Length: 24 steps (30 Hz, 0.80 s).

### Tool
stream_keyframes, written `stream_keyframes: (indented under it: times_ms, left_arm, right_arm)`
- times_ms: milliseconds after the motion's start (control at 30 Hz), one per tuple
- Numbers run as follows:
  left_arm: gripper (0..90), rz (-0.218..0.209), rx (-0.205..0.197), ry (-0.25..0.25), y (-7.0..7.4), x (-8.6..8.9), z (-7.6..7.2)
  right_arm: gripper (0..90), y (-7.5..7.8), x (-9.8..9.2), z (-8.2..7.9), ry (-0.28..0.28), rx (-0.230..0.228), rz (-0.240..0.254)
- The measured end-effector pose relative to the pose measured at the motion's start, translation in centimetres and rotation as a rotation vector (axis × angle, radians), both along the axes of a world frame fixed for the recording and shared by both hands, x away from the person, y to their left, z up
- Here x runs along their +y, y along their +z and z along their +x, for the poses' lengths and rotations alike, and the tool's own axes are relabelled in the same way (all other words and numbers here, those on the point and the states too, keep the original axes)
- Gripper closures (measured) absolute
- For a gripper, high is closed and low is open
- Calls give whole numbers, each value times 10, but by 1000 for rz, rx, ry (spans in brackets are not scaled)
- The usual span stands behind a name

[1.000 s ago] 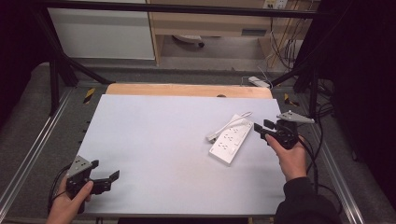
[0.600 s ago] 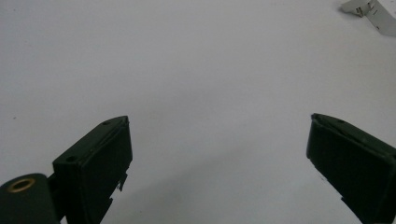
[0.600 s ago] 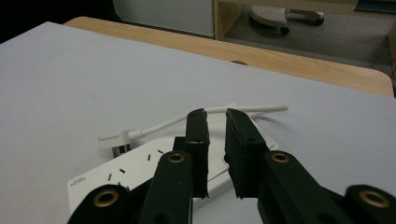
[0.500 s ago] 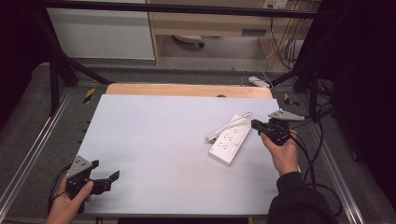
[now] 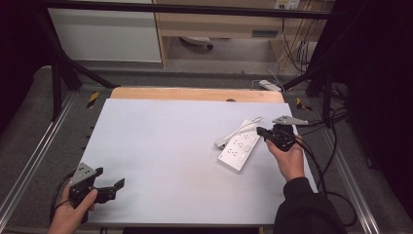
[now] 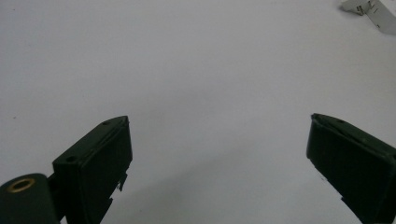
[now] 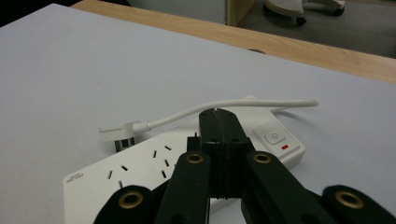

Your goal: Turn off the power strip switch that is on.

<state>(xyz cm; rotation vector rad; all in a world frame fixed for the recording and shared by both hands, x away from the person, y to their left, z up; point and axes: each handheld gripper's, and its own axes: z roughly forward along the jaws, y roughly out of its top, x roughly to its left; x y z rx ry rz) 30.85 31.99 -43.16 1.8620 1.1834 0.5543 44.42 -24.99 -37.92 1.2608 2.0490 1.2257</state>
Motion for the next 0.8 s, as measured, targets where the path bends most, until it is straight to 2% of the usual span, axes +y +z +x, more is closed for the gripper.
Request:
stream_keyframes:
  times_ms: [800]
  left_arm:
    - [69, 7, 2, -1, -1, -1, 0]
  right_arm:
    - [900, -16, 14, 5, 34, 29, -26]
